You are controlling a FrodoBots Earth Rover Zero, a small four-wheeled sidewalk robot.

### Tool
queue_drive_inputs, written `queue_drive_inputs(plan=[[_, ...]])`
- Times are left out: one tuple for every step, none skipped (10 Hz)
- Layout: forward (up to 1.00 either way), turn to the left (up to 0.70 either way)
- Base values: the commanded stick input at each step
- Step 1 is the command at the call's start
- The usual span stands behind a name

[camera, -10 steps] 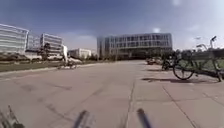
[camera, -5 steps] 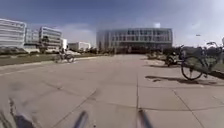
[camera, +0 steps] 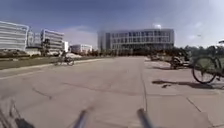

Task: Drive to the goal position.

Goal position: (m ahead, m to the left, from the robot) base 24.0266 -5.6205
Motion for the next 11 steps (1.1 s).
queue_drive_inputs(plan=[[0.70, -0.14], [0.70, -0.14], [0.70, -0.14], [0.70, -0.14], [0.70, -0.14], [0.70, -0.14], [0.70, -0.14], [0.70, -0.14], [0.70, -0.14], [0.70, -0.14], [0.70, -0.14]])
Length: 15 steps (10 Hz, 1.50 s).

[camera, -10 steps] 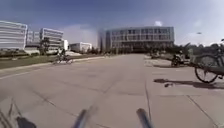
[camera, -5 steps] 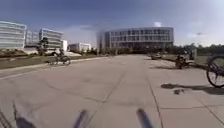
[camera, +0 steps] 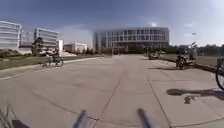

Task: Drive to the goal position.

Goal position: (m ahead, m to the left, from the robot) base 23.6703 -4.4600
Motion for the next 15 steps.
queue_drive_inputs(plan=[[0.70, -0.14], [0.70, -0.14], [0.70, -0.14], [0.70, -0.14], [0.70, -0.14], [0.70, -0.14], [0.70, -0.14], [0.70, -0.14], [0.70, -0.14], [0.70, -0.14], [0.70, -0.14], [0.70, -0.14], [0.70, -0.14], [0.70, -0.14], [0.70, -0.14]])
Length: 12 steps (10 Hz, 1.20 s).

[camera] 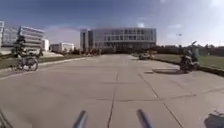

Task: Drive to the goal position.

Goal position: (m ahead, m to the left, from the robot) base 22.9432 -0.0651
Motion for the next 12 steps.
queue_drive_inputs(plan=[[0.70, -0.14], [0.70, -0.14], [0.70, -0.14], [0.70, -0.14], [0.70, -0.04], [0.70, 0.00], [0.70, 0.00], [0.70, 0.00], [0.70, 0.00], [0.70, 0.00], [0.70, 0.00], [0.70, 0.00]])
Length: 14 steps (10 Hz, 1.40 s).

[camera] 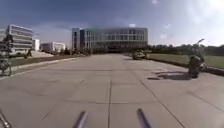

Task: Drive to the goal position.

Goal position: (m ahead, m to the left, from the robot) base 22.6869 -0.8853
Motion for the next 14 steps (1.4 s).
queue_drive_inputs(plan=[[0.70, 0.00], [0.70, 0.00], [0.70, 0.00], [0.70, 0.00], [0.70, 0.00], [0.70, 0.00], [0.70, 0.00], [0.70, 0.00], [0.70, 0.00], [0.70, 0.00], [0.70, 0.00], [0.70, -0.02], [0.70, -0.14], [0.70, -0.14]])
